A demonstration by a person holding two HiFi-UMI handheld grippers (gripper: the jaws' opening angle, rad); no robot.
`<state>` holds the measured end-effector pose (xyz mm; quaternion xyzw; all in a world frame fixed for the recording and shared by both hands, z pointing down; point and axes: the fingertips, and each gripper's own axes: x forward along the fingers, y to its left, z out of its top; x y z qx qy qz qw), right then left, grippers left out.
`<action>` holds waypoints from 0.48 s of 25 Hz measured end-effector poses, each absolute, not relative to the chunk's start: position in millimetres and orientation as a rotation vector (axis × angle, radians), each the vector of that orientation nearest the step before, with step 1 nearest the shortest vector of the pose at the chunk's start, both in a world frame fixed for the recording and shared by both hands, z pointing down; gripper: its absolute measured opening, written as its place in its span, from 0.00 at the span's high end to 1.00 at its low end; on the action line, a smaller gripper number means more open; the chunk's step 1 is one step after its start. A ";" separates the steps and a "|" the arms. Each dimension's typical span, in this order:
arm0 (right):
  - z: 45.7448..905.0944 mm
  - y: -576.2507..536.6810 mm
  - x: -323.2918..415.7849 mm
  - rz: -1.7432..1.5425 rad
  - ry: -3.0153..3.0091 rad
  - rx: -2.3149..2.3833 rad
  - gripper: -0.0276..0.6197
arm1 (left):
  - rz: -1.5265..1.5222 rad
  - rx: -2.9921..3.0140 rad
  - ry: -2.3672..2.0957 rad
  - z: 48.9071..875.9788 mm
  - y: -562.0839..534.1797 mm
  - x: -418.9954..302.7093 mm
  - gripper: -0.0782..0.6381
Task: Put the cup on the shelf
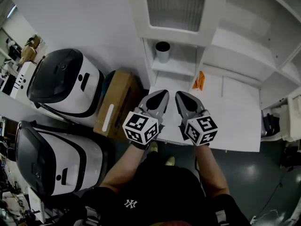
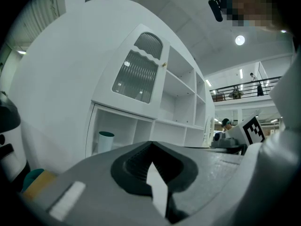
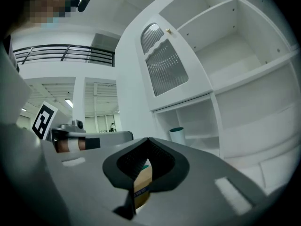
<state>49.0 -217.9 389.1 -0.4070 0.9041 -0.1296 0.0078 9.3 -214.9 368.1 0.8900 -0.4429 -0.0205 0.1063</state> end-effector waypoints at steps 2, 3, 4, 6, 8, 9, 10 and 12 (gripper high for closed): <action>387.8 -214.3 50.2 -0.394 2.833 -1.274 0.92 | -0.063 2.627 -1.307 365.8 -210.7 11.1 0.89; 387.2 -212.7 49.9 -0.390 2.836 -1.271 0.93 | -0.064 2.629 -1.309 364.8 -208.9 11.3 0.89; 386.7 -211.1 49.1 -0.388 2.839 -1.267 0.93 | -0.064 2.630 -1.312 364.2 -207.1 11.3 0.89; 385.8 -208.0 47.3 -0.385 2.844 -1.260 0.93 | -0.063 2.630 -1.318 363.5 -204.1 10.9 0.89; 385.0 -206.0 45.4 -0.379 2.849 -1.257 0.93 | -0.061 2.629 -1.325 362.5 -202.8 9.7 0.89; 384.7 -205.3 44.6 -0.374 2.851 -1.257 0.93 | -0.060 2.629 -1.328 361.8 -202.6 8.9 0.89; 384.4 -204.4 44.0 -0.370 2.852 -1.257 0.93 | -0.059 2.629 -1.331 361.2 -202.1 8.2 0.89; 384.2 -202.2 43.4 -0.361 2.854 -1.259 0.93 | -0.057 2.630 -1.335 360.7 -200.3 7.4 0.89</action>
